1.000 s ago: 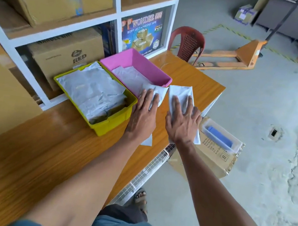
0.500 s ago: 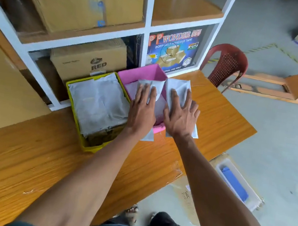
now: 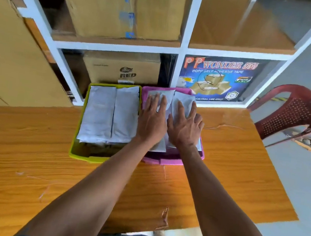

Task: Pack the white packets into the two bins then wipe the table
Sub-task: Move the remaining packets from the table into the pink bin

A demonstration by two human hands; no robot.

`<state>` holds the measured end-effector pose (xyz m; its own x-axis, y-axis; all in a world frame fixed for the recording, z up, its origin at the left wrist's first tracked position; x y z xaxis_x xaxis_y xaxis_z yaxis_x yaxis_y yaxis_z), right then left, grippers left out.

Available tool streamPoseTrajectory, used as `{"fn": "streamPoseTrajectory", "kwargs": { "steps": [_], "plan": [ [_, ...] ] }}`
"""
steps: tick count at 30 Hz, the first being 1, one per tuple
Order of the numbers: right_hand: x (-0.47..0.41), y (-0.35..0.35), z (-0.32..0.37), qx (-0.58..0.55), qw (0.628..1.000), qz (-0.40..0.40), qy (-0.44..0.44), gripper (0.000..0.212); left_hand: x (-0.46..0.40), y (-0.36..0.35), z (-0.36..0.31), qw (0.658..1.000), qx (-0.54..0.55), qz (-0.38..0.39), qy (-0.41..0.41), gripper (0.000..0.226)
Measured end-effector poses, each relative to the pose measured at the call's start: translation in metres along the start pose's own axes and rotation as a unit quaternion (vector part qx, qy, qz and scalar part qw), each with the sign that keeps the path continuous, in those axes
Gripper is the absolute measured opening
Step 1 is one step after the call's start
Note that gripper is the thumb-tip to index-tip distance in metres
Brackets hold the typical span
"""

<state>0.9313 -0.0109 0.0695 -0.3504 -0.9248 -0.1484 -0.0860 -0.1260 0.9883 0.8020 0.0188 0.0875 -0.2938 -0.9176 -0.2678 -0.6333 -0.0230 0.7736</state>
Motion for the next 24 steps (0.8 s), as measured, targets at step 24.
{"fn": "streamPoseTrajectory", "kwargs": {
  "steps": [24],
  "plan": [
    [-0.037, -0.105, 0.025, -0.023, 0.983, 0.129, 0.131, 0.063, -0.030, -0.091, 0.055, 0.986, -0.084, 0.101, 0.107, 0.063]
  ]
}}
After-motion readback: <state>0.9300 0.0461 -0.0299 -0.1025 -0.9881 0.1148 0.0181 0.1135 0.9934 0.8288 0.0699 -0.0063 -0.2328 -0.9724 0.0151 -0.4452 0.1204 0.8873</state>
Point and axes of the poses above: each hand's wrist, its own x-axis away from the middle knuckle, its own y-axis out of the back of the hand, z = x × y, the point moved 10 cm from there along -x, towards the middle knuckle, and after that the axes turned 13 degrees about x, right-handed, at the moved point
